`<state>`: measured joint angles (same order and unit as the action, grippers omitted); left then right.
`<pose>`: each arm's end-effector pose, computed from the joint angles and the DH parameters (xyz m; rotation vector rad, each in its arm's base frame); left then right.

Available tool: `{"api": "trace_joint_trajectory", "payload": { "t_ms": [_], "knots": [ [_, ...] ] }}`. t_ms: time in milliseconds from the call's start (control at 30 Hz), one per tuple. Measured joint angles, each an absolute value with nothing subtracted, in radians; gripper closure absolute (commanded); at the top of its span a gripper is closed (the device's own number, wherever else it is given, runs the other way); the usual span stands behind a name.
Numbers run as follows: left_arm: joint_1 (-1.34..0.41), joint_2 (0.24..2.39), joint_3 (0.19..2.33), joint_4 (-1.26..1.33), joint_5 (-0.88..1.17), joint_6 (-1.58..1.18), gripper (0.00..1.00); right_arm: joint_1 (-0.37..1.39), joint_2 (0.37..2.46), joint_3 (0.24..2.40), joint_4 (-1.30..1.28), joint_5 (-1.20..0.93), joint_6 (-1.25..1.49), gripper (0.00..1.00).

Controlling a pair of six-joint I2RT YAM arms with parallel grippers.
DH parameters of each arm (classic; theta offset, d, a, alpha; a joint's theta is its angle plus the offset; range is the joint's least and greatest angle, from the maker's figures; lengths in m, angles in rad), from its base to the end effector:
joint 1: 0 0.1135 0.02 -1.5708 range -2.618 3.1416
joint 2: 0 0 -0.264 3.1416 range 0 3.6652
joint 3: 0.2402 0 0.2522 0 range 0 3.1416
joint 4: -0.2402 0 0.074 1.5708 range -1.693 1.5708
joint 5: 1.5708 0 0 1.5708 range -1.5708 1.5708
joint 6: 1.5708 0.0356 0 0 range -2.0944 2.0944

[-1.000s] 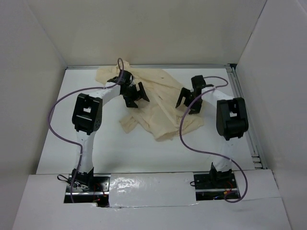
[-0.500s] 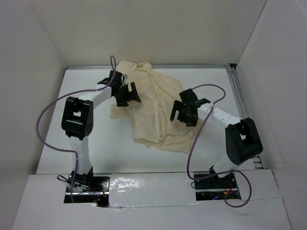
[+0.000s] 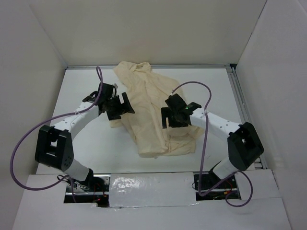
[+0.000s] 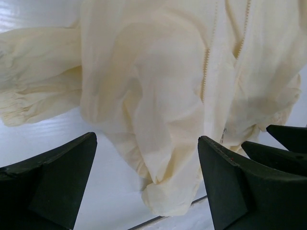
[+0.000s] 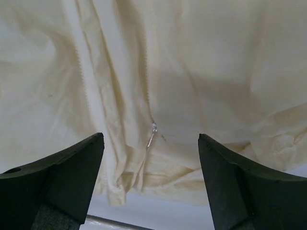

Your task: Zip up the jacket

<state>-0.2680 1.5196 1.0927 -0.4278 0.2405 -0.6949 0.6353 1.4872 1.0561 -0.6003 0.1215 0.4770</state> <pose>0.3117 -0.0944 0.2484 -0.4230 2.4902 -0.7075 0.2454 0.1756 0.2349 -0.1626 2.6056 0.2461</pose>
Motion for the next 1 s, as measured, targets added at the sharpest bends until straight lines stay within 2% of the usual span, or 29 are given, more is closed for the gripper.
{"api": "trace_joint_trajectory", "payload": {
  "t_ms": [33, 133, 200, 267, 433, 500, 700, 867, 1000],
  "knots": [
    [-0.267, 1.521, 1.093, -0.435, 0.229, -0.705, 0.01, 0.635, 1.515, 1.056, -0.603, 0.122, 0.473, 0.22],
    [-0.266, 1.522, 1.092, -0.464, 0.213, -0.715, 0.01, 0.635, 1.578, 1.055, -0.606, 0.119, 0.455, 0.31],
    [-0.266, 1.522, 1.090, -0.472, 0.214, -0.715, 0.01, 0.635, 1.609, 1.056, -0.604, 0.108, 0.446, 0.32],
    [-0.273, 1.521, 1.090, -0.481, 0.215, -0.716, 0.01, 0.635, 1.637, 1.056, -0.603, 0.098, 0.438, 0.41],
    [-0.376, 1.494, 1.090, -0.499, 0.218, -0.715, 0.01, 0.625, 1.687, 1.055, -0.601, 0.073, 0.430, 0.75],
    [-0.429, 1.482, 1.088, -0.492, 0.245, -0.716, 0.01, 0.614, 1.683, 1.053, -0.601, 0.059, 0.427, 0.99],
    [-0.519, 1.491, 1.007, -0.395, 0.347, -0.719, 0.01, 0.572, 1.571, 1.008, -0.608, 0.019, 0.434, 1.00],
    [-0.521, 1.663, 1.026, -0.366, 0.337, -0.722, 0.01, 0.567, 1.362, 0.965, -0.631, -0.064, 0.452, 1.00],
    [-0.459, 1.804, 1.110, -0.399, 0.341, -0.746, 0.01, 0.580, 1.197, 0.828, -0.647, -0.172, 0.485, 1.00]
  ]
}}
